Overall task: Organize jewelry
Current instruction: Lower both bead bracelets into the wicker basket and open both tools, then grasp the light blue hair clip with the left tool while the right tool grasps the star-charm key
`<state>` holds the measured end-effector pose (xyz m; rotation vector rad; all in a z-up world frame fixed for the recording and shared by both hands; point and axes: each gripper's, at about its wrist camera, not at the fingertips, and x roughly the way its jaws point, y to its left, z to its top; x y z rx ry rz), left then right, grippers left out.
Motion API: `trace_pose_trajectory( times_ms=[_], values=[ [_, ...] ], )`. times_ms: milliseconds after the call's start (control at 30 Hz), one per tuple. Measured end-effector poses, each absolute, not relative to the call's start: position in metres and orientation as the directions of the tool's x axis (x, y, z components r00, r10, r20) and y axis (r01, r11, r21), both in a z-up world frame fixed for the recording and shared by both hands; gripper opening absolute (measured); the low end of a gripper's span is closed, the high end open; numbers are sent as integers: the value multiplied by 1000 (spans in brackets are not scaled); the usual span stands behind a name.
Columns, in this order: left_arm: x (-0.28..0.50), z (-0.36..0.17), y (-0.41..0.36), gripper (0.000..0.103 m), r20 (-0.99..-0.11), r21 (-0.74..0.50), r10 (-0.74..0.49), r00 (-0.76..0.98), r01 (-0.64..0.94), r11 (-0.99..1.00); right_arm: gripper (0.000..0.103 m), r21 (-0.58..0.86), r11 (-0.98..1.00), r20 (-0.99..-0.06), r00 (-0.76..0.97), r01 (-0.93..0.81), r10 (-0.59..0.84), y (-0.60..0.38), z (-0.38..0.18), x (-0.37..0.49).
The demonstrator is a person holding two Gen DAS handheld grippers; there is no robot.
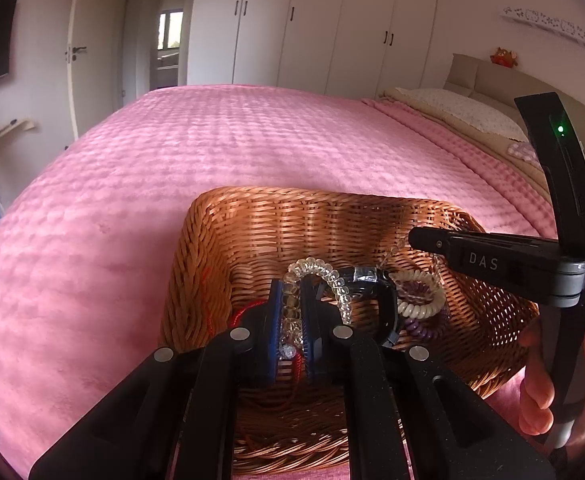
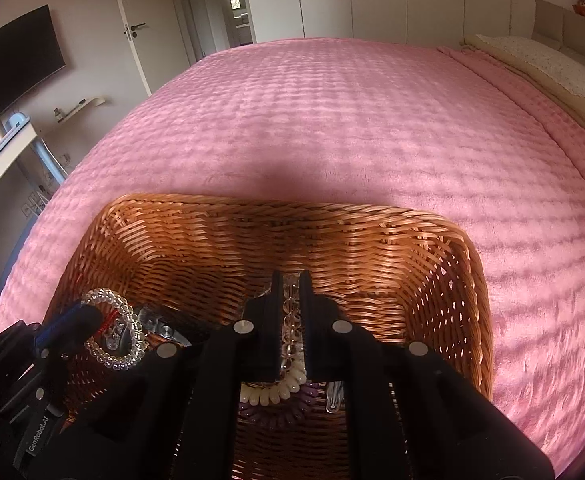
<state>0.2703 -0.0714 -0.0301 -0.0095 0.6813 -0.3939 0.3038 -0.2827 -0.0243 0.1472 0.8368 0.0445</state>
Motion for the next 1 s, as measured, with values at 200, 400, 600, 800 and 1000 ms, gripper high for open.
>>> trace_pose_trajectory(
  times_ms=[200,400,600,800,1000],
  values=[
    [268,-30,-71,33,-609,-135,-357,709,351,927,10,157,987,-731,676,32,95,-287,-20,298],
    [256,-16,-64,48,-540,-157,-379,752,352,923,42,181,983,-703,703,37,103,-292,-16,283],
    [239,-3,-56,49,-483,-164,-379,789,344,924,42,164,986,-668,739,27,91,-288,-1,256],
    [217,6,-35,49,-462,-233,-404,790,331,914,42,184,983,-643,759,22,104,-290,16,214],
    [178,2,-11,49,-479,-274,-413,774,316,909,42,188,982,-626,771,1,119,-283,32,167]
  ],
)
